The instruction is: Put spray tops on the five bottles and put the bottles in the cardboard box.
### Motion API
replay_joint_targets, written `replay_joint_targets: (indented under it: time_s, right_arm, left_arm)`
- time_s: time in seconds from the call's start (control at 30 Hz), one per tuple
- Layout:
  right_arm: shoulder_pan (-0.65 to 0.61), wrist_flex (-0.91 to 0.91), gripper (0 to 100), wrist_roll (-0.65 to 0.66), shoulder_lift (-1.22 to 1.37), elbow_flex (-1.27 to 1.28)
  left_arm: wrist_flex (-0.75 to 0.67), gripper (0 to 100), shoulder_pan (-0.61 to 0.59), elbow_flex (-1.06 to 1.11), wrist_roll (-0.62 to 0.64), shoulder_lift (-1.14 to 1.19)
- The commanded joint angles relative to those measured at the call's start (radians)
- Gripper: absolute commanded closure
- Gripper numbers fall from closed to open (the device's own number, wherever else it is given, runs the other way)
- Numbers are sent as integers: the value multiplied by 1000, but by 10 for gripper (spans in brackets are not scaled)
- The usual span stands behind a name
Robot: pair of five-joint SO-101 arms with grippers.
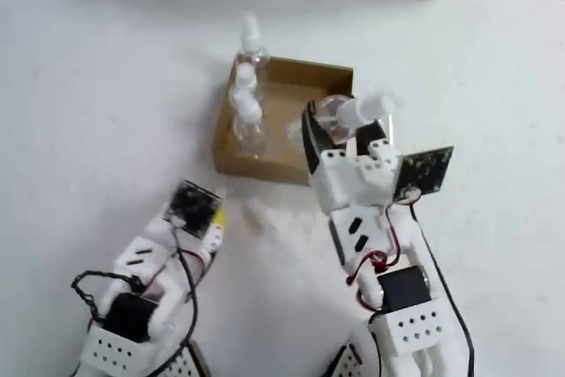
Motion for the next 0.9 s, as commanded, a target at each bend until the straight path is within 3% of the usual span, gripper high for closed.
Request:
replay_joint_targets:
  time_s: [0.0,0.27,0.87]
  right_arm:
    - [16,-96,984,40,82,-15]
    - [77,-470,984,51,473,-48]
    - [163,-668,984,52,1204,-450]
  left_arm:
    - [-8,974,-74,-3,-11,-13]
    - [2,976,-74,-3,-11,-12]
    - [23,976,-74,-3,-11,-12]
